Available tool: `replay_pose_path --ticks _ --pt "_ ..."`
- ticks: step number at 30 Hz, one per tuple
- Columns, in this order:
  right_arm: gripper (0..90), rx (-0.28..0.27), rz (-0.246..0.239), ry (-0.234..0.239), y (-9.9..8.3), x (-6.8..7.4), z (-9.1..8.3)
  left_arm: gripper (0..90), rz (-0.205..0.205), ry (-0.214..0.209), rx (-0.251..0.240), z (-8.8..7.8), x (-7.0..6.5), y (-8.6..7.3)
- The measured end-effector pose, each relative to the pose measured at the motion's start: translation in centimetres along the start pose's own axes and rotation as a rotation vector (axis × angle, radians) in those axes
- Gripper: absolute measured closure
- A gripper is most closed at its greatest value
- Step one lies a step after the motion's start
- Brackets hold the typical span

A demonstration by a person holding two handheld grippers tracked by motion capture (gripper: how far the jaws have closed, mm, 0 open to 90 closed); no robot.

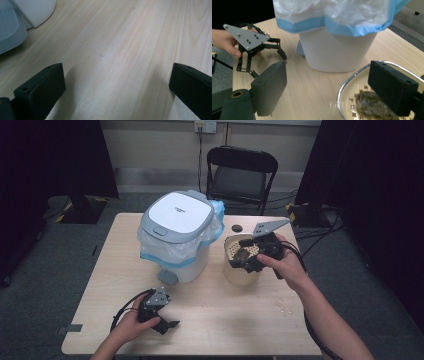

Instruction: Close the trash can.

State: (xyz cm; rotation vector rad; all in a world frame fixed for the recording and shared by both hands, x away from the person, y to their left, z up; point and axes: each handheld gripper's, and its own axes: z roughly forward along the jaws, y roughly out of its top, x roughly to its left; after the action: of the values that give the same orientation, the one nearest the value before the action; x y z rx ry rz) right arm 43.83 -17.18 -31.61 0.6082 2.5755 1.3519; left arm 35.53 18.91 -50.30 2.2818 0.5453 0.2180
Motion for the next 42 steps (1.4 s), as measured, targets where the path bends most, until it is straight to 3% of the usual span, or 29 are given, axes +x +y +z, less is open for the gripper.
replay_pose_path --ticks 32,36,42 --pt "14.8 0.007 0.027 -0.009 -4.8 0.4 -0.6 0.0 -0.003 -0.002 0.000 0.0 0.0 0.0" --pt "14.8 0.024 0.008 -0.019 -5.4 0.6 -0.8 0.0 -0.003 -0.002 0.000 0.0 0.0 0.0" --pt "14.8 0.024 0.021 -0.004 -6.8 0.9 -0.9 0.0 -0.003 -0.002 0.000 0.0 0.0 0.0"
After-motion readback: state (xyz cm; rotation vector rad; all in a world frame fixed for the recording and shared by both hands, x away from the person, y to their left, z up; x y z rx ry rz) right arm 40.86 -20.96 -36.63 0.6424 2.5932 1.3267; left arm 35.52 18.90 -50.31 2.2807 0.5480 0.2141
